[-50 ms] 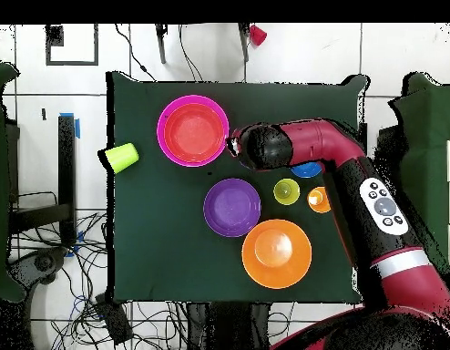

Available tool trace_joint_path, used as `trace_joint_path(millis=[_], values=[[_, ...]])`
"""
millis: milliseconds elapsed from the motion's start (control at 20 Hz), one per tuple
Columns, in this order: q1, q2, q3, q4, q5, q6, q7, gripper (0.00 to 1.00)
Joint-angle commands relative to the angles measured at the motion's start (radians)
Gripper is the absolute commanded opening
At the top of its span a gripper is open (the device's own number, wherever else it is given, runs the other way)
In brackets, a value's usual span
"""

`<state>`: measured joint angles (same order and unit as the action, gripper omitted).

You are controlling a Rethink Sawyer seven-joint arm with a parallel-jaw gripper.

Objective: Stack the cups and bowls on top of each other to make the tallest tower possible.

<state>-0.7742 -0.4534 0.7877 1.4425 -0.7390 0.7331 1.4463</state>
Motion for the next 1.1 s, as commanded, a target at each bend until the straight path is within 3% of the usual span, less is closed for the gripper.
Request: trace_joint_path(millis=[50, 550, 1100], values=[[0.025, 0.029, -0.055, -0.021, -0.048, 0.0, -0.11, 1.0], [0.019, 0.014, -0.047, -0.046, -0.004, 0.074, -0.138, 1.0], [-0.057, -0.045, -0.029, 0.007, 0.025, 0.13, -0.23, 1.0]])
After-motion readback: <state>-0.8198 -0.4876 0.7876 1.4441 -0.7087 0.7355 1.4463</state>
